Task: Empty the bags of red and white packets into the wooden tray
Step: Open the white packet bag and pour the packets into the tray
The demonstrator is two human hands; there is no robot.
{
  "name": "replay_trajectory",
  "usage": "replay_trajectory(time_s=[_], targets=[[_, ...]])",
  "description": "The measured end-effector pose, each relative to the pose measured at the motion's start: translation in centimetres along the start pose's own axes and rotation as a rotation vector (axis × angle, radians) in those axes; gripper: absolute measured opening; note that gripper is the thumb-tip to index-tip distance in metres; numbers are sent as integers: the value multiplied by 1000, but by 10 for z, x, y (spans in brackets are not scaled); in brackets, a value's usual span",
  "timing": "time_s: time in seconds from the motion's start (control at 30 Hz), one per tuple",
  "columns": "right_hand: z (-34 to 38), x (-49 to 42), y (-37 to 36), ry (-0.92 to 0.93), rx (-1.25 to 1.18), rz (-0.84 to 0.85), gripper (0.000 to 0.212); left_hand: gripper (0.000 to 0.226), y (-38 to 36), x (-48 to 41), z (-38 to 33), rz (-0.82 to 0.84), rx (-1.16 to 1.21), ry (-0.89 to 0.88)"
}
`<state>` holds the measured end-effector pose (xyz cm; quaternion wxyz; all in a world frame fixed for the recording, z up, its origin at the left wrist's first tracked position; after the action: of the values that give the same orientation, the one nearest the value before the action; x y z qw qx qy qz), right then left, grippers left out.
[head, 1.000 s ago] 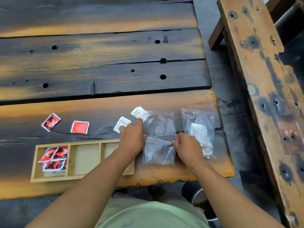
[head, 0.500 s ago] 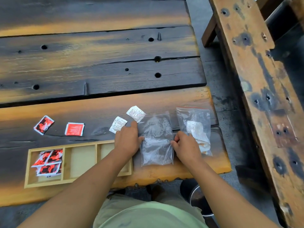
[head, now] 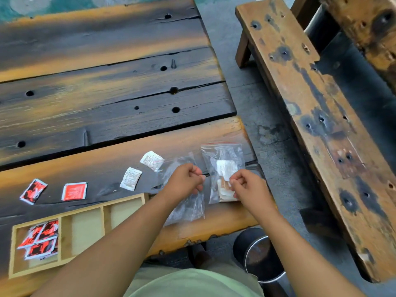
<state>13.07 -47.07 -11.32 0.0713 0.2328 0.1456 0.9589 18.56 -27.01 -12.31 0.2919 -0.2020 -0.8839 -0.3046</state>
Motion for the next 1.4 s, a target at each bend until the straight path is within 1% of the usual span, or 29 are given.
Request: replay_trajectory(time_s=[0.13,0.23,0.27,0.33,0.43,0.53,0.6,0.7,0.83,0.93,1.07,1.1,1.13,1.17,1.2,1.27,1.33,1.4], targets=[[-7,-7,22,-12,-21,-80,10,31,-22,-8,-11,31,55,36],[-14,-13,32,-3,61,-170,3,36,-33,-13,-14,50,86,91],[-17,-14,34,2,82,-199,7,36,-37,-13,-15,59,91,98],[-26,-18,33,-32,79,-198,21,37,-42,-16,-15,46,93,112],[-41,-19,24,-168,-35,-153,41,48,-48,-17,-12,40,156,168],[-45,-19,18,-252,-148,-171,48,48,-52,-15,-15,73,245,216],[-45,-17,14,-288,-261,-140,47,37,-53,-14,-15,61,209,195],[-48,-9,9,-329,-428,-87,36,20,-54,-6,-18,74,221,135],[-43,9,9,-333,-639,-35,34,21,-39,15,-24,70,274,-4],[-13,21,5,-262,-682,25,21,10,-15,35,-22,55,317,-81],[30,40,-24,-159,-668,145,18,7,17,61,-3,21,475,-71],[41,46,-34,-131,-645,175,18,11,25,68,4,4,509,-76],[49,51,-46,-104,-619,198,17,20,34,75,11,-11,532,-88],[58,57,-59,-81,-588,222,16,31,44,82,18,-15,534,-117],[66,63,-72,-66,-561,245,14,37,53,92,22,-17,544,-154],[79,76,-99,-40,-513,282,14,33,72,114,34,-41,570,-208],[88,89,-123,-44,-471,301,18,35,90,133,51,-98,587,-227],[96,103,-147,-40,-427,327,14,34,109,149,73,-154,631,-223]])
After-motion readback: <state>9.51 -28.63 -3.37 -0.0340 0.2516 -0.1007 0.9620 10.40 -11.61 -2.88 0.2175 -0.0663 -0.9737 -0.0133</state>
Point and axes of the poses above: each hand's wrist, its own x-axis away from the middle knuckle, its own y-axis out of the back of the hand, z = x × y, the point moved 5 cm from there along -x, towards the middle knuckle, and after that the axes turned 15 degrees about -x, right-handed, at the moved point
